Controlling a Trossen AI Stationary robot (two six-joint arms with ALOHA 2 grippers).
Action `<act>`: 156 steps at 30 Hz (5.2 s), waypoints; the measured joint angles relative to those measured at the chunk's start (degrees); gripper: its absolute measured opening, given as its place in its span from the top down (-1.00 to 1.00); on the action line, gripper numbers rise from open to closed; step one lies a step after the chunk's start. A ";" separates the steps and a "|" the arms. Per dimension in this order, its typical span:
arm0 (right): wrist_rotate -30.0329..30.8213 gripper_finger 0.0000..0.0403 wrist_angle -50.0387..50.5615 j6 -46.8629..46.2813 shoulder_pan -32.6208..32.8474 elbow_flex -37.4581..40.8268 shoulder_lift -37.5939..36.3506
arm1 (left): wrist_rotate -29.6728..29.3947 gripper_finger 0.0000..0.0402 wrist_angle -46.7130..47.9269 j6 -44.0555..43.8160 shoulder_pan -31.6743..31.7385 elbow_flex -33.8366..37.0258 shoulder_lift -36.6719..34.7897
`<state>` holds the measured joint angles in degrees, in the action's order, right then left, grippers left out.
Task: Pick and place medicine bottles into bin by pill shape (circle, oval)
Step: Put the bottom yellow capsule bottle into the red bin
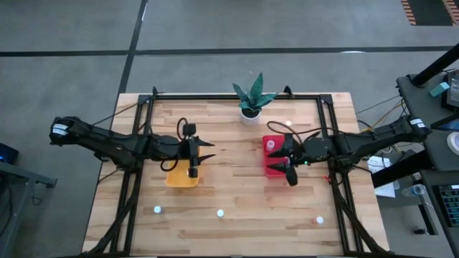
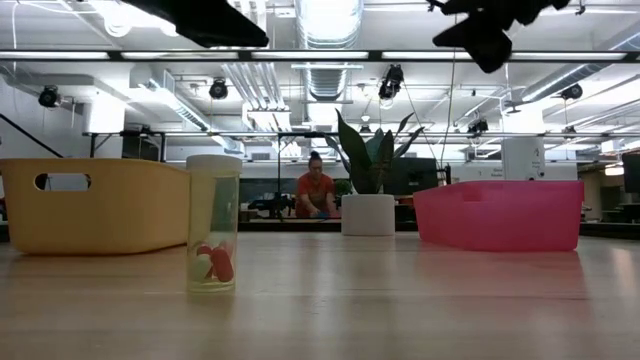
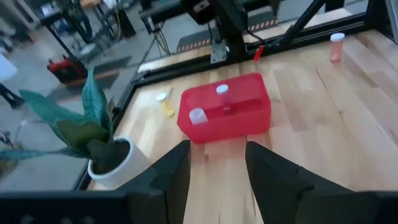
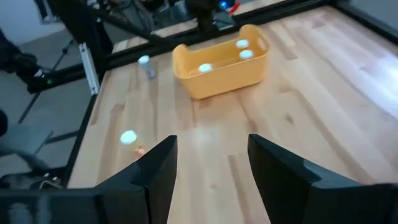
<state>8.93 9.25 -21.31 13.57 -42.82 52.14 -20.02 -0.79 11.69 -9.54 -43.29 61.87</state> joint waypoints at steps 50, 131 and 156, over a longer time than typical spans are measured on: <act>0.45 -0.18 7.77 5.80 11.16 -45.10 56.46 | 5.98 0.31 -16.58 12.94 -1.07 8.07 -12.36; 3.23 0.40 13.14 6.40 10.02 -44.86 55.23 | 6.09 0.31 -16.73 12.69 -1.09 9.44 -13.29; 23.47 0.42 18.71 -18.29 9.00 -20.84 30.62 | 6.09 0.31 -18.24 12.71 -1.11 9.64 -13.27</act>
<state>32.40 27.96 -39.60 22.57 -63.65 82.76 -13.93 -19.03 24.40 -10.66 -33.65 48.60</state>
